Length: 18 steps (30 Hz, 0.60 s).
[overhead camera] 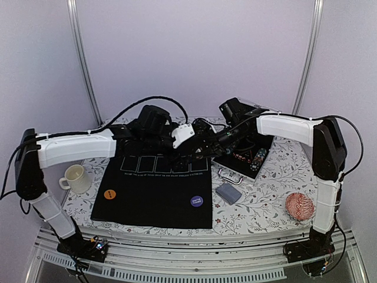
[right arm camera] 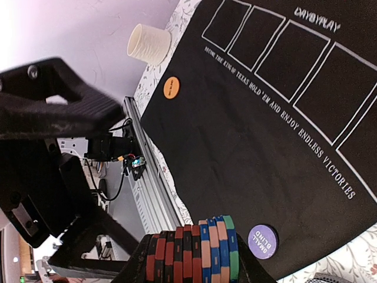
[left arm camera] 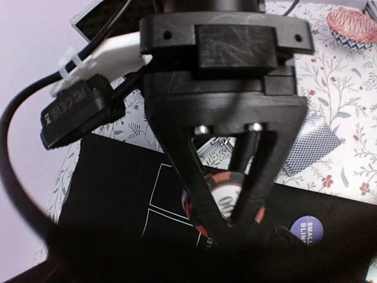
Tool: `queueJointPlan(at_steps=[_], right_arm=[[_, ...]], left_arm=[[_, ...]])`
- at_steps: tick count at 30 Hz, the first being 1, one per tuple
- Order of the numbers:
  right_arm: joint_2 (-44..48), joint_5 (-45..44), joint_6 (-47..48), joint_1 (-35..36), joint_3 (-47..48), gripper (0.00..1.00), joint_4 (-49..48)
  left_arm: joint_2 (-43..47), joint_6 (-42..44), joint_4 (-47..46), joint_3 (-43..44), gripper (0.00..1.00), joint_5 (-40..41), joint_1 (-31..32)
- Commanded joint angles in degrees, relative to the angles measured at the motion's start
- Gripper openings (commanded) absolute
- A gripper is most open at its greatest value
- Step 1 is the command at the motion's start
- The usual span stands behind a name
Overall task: Distribute texas hold em gaming equipment
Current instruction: Pass from the right arm to the left
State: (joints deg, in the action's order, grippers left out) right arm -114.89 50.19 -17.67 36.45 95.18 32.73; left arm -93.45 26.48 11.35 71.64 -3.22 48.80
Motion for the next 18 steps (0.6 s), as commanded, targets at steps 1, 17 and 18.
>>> queueJointPlan(at_steps=[1, 17, 18], right_arm=[[0.62, 4.56, -3.23, -0.37, -2.64, 0.02, -7.65], [0.52, 7.02, -4.56, 0.24, -4.74, 0.02, -11.72], [0.61, 7.04, -4.64, 0.28, -4.8, 0.02, -11.8]], left_arm=[[-4.98, 4.12, 0.58, 4.09, 0.98, -2.15, 0.03], [-9.93, 4.53, -1.79, 7.12, 0.57, -3.36, -0.07], [-10.22, 4.62, -1.78, 7.11, 0.55, -2.79, -0.1]])
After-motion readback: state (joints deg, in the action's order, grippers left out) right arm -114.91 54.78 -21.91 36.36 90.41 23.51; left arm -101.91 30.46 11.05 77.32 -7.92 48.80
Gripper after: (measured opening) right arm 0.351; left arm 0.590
